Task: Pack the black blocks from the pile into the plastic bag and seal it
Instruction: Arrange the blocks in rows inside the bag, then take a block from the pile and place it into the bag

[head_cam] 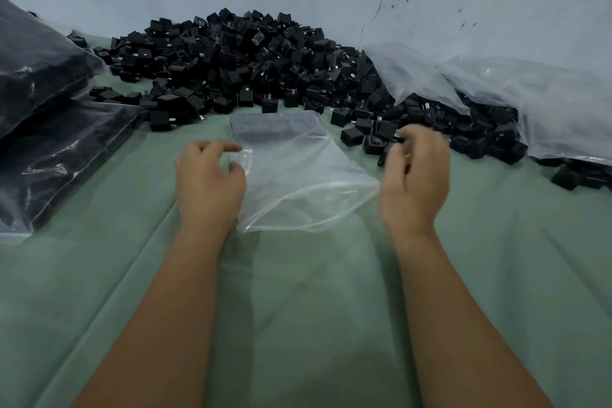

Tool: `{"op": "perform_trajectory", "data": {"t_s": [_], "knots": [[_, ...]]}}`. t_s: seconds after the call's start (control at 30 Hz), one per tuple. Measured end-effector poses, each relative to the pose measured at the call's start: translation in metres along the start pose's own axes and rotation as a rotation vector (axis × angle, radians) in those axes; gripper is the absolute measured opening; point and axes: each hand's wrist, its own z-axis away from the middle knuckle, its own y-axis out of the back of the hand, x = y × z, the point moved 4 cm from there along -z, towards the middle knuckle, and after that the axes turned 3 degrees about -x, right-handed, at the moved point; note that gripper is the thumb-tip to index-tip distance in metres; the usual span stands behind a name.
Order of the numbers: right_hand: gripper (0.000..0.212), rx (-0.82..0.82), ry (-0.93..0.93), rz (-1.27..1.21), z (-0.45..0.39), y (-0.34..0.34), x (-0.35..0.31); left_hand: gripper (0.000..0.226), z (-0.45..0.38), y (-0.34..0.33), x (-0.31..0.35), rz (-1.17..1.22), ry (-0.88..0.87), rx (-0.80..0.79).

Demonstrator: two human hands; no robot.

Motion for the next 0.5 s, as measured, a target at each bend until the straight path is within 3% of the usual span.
{"op": "perform_trajectory", "data": {"t_s": [0.03,0.1,0.17,0.23,0.37,0.5], "knots": [[0.034,-0.009,-0.135,0.039,-0.006,0.001,0.019,0.023,0.002,0.002,0.006,0.103,-0.064,0.044],[0.054,-0.158,-0.311,0.139,-0.013,-0.001,0.056,0.016,0.008,-0.001,0.02,0.243,-0.21,-0.035],[0.062,-0.387,-0.461,0.22,-0.011,-0.006,0.078,0.018,0.014,-0.012,0.03,0.265,-0.301,-0.28],[0.059,-0.56,-0.476,0.332,-0.006,-0.013,0.087,0.036,0.021,-0.024,0.03,0.16,-0.316,-0.536],[0.043,-0.495,-0.298,0.342,-0.008,-0.017,0.078,0.068,0.025,-0.029,0.028,-0.013,-0.338,-0.747],[0.029,-0.369,-0.29,0.301,-0.006,-0.014,0.07,0.061,0.023,-0.03,0.026,-0.038,-0.33,-0.792]]}}
